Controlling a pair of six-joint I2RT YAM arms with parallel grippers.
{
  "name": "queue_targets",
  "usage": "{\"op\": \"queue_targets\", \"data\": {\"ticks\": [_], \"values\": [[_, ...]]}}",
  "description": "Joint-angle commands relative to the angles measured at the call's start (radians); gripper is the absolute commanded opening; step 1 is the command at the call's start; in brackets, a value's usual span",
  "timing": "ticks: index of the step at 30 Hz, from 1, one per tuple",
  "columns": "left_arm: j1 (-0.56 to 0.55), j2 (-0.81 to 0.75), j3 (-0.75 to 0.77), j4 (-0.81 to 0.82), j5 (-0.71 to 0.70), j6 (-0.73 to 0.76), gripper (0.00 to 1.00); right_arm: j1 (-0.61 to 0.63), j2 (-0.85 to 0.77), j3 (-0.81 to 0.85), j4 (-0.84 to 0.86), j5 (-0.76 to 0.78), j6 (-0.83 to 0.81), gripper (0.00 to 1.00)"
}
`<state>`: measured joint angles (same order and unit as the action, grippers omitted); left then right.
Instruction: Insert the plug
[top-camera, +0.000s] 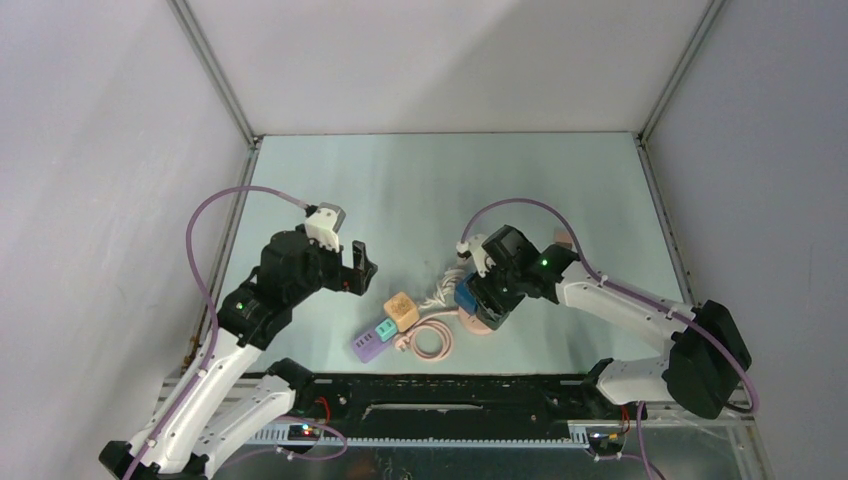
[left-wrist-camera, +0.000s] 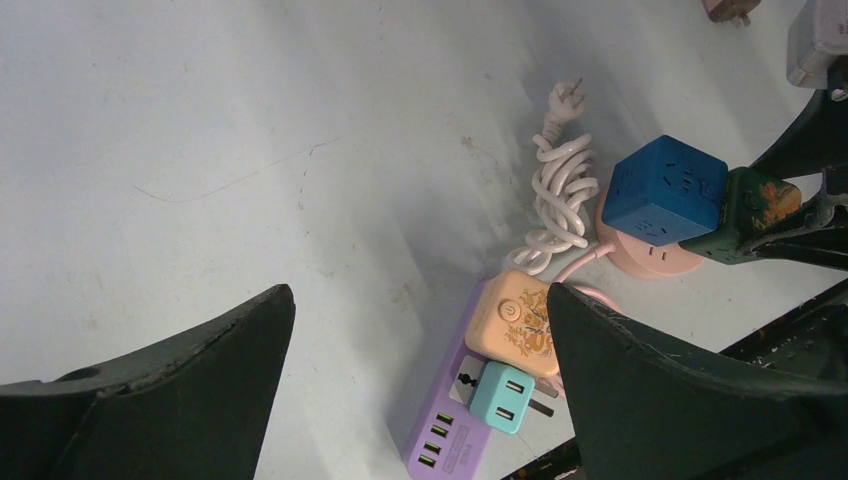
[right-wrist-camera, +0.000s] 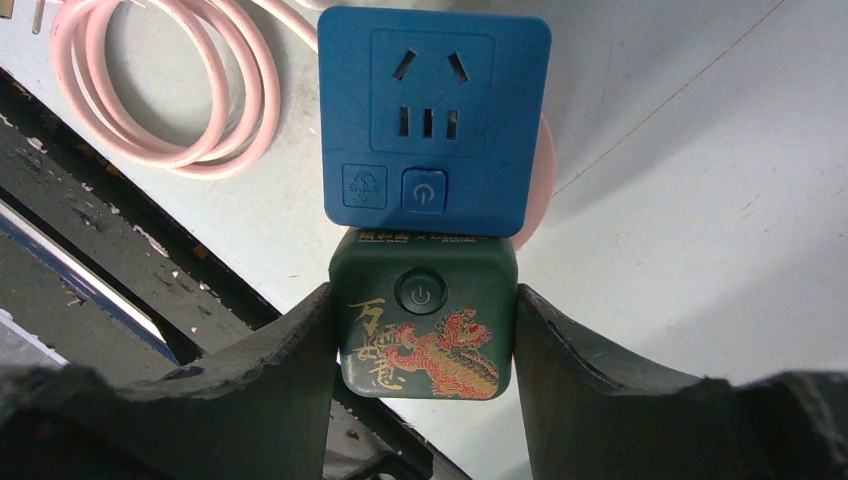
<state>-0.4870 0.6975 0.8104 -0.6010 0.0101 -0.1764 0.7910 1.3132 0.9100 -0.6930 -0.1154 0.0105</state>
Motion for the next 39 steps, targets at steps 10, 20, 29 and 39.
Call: {"op": "queue_targets", "data": {"ticks": [10, 20, 29, 39], "values": [[0.009, -0.016, -0.015, 0.021, 0.011, -0.014, 1.00, 0.010, 0.049, 0.006, 0.011, 0.021, 0.018, 0.00], [0.008, -0.019, -0.014, 0.020, 0.014, -0.014, 1.00, 0.039, 0.014, -0.035, 0.045, 0.055, 0.135, 0.00], [0.008, -0.019, -0.016, 0.024, 0.024, -0.014, 1.00, 0.047, -0.020, -0.129, 0.133, 0.090, 0.200, 0.00], [0.008, -0.027, -0.017, 0.024, 0.016, -0.014, 1.00, 0.073, -0.034, -0.185, 0.158, 0.110, 0.260, 0.00]]}}
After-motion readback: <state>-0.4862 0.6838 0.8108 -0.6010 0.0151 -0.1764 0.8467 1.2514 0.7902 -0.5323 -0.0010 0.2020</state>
